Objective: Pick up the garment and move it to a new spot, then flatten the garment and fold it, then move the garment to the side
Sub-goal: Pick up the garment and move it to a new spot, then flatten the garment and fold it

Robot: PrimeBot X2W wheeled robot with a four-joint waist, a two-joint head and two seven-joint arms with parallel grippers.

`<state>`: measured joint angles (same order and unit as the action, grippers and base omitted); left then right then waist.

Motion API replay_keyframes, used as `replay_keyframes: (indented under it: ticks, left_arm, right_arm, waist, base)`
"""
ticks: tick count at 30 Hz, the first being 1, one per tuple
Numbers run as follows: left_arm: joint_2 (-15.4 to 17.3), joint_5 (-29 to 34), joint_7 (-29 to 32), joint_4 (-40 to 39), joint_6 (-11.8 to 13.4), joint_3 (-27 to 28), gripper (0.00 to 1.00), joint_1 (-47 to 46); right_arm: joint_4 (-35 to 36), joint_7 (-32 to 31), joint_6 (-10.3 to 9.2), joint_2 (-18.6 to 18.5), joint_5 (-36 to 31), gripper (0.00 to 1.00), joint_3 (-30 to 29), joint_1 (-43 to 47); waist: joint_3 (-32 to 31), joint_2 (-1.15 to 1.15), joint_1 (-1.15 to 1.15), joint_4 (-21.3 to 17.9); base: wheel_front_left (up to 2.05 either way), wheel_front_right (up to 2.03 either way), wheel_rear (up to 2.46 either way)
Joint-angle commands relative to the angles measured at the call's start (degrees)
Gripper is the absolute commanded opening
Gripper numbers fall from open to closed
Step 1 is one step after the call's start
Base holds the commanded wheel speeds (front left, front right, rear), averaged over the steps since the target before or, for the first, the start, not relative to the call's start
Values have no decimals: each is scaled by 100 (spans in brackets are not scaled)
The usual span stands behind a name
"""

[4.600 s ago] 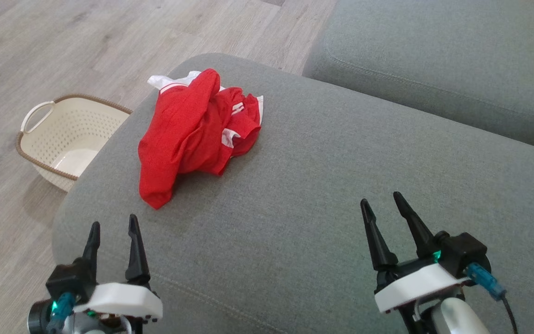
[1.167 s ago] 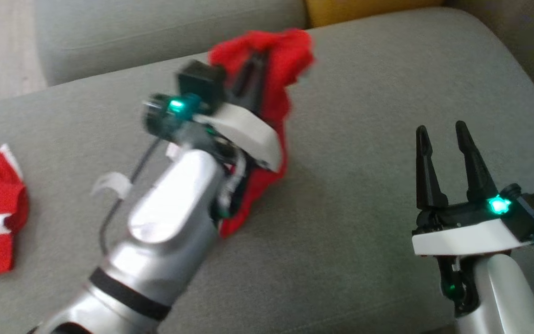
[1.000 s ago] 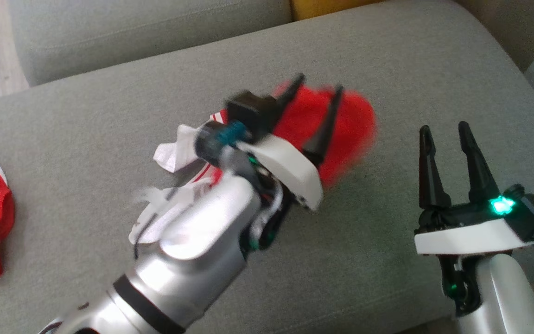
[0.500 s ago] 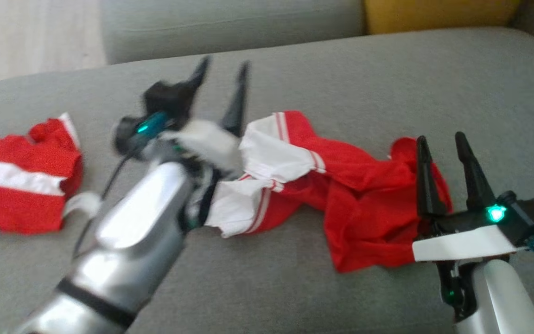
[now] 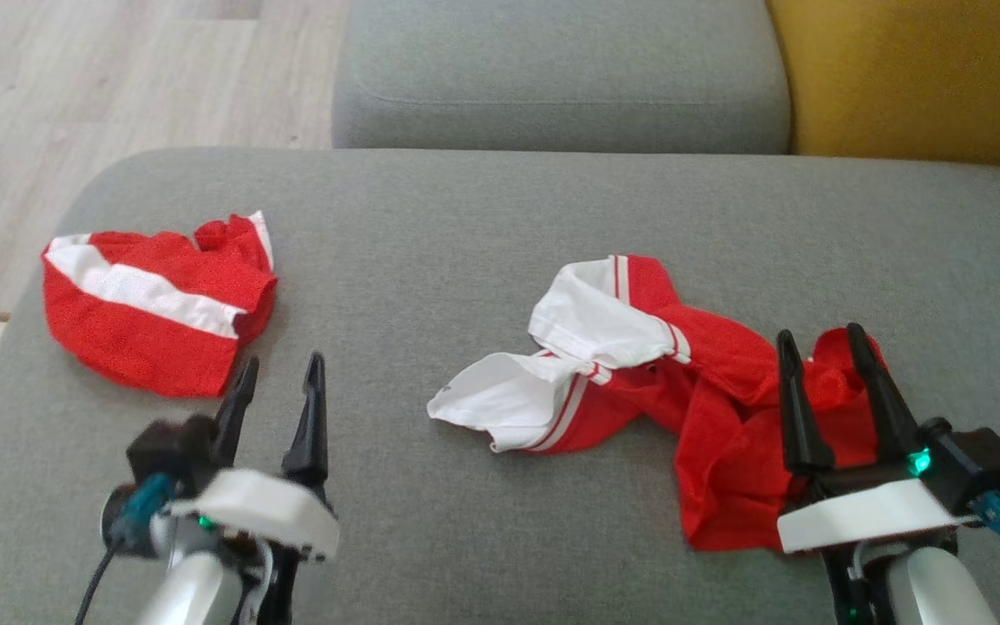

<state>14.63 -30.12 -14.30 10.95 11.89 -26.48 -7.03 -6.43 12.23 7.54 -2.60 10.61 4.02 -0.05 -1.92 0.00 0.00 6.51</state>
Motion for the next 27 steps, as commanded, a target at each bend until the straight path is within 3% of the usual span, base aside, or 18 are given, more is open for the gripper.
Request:
replay_keyframes:
  ticks: [1, 8, 13, 15, 27]
  left_arm:
    - [13, 134, -69, -297, -82, 351, 100, -130]
    - [-343, 479, -69, -348, -390, 588, 100, 50]
    - [-546, 610, -70, -287, -532, 692, 100, 34]
    - [-671, 694, -70, -231, -651, 768, 100, 19]
    - [-993, 935, -70, -68, -1018, 1078, 100, -88]
  right_arm:
    - [230, -21, -5, -28, 21, 100, 98, -111]
    - [272, -279, -5, -28, -230, 100, 217, -196]
    - [29, -706, -5, -52, -946, 100, 309, -393]
    - [-245, -998, -5, -176, -1334, 100, 338, -544]
    - [-1067, -1216, -5, -691, -1875, 100, 497, -1122]
  waist:
    - [-53, 0, 0, 102]
    - [16, 0, 0, 346]
    - [167, 0, 0, 486]
    - [302, 0, 0, 591]
    - [777, 0, 0, 915]
  base:
    - [0, 0, 0]
    - [0, 0, 0]
    - [0, 0, 0]
    - [0, 0, 0]
    - [0, 0, 0]
